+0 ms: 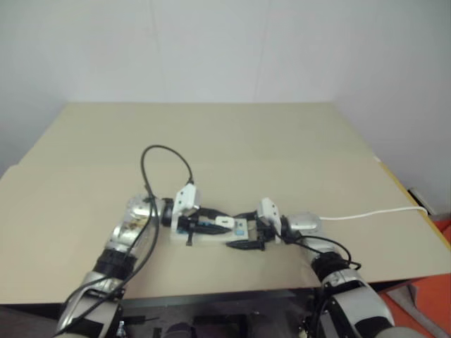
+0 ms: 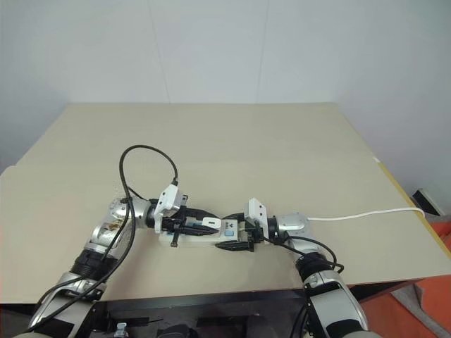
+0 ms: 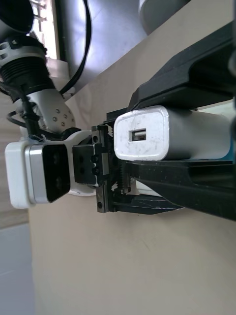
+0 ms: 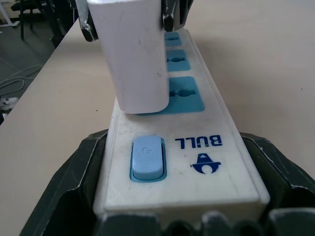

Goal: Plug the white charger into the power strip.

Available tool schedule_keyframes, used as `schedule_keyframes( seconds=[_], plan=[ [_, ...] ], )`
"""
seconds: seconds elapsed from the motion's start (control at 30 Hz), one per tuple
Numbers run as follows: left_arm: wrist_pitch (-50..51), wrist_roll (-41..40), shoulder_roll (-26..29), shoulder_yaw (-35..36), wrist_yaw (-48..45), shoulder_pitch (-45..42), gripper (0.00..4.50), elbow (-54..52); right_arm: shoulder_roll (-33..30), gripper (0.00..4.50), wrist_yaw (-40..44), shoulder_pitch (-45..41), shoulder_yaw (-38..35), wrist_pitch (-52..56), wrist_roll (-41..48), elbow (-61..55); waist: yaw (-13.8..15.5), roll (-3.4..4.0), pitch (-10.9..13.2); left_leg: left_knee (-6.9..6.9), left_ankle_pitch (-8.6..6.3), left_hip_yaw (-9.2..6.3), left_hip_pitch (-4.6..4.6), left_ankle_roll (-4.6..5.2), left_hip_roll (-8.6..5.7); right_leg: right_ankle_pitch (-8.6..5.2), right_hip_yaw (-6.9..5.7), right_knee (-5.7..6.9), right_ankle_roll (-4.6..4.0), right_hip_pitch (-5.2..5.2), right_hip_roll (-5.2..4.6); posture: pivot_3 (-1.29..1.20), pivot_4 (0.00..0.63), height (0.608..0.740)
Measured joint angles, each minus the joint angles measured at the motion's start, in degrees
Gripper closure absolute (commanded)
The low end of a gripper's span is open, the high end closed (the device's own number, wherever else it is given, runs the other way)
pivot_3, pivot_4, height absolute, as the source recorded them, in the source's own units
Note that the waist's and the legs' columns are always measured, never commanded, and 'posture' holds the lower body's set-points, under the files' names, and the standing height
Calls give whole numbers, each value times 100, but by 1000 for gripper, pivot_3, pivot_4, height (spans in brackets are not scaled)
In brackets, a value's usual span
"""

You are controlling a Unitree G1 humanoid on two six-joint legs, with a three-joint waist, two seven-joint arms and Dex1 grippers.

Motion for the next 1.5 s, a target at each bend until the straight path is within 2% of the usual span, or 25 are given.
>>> schedule_keyframes(
  seconds=[0.73, 1.17, 1.23, 1.3, 1.5],
  plan=[
    [-436, -40, 22, -37, -16, 33, 3473, 437, 2, 1088, -62, -3, 48, -3, -29, 0, -3, 5, -3, -7, 0, 1, 14, 1, 1, -1, 1, 0, -1, 8, 0, 0, 150, 740],
    [-444, -19, 156, -209, 41, -5, 3473, 407, 3, 1088, -94, -5, 76, -3, -40, 18, -3, 49, -40, -18, 0, 3, 22, 1, 0, -4, 4, -3, 0, 14, 1, 0, 150, 740],
    [-417, -18, 173, -232, 55, -3, 2750, 379, 3, 1088, -94, -5, 80, -3, -40, 18, -4, 51, -42, -22, 0, 4, 23, 1, 0, -5, 5, -4, 0, 14, 1, 0, 150, 740],
    [-245, 248, 397, -354, 108, 84, 2222, 493, 3, 1088, -78, -18, 97, -6, -43, 15, -26, 55, -43, -31, 0, 9, 24, 1, -3, -8, 16, -5, 5, 8, 4, 0, 150, 740],
    [-43, 279, 419, -211, 195, 103, 227, 456, -41, 1088, -44, -17, 79, -8, -39, 30, 15, 57, -44, -35, 0, 9, 22, 1, -2, -8, 12, -11, 3, 8, 3, 0, 150, 740]
  ],
)
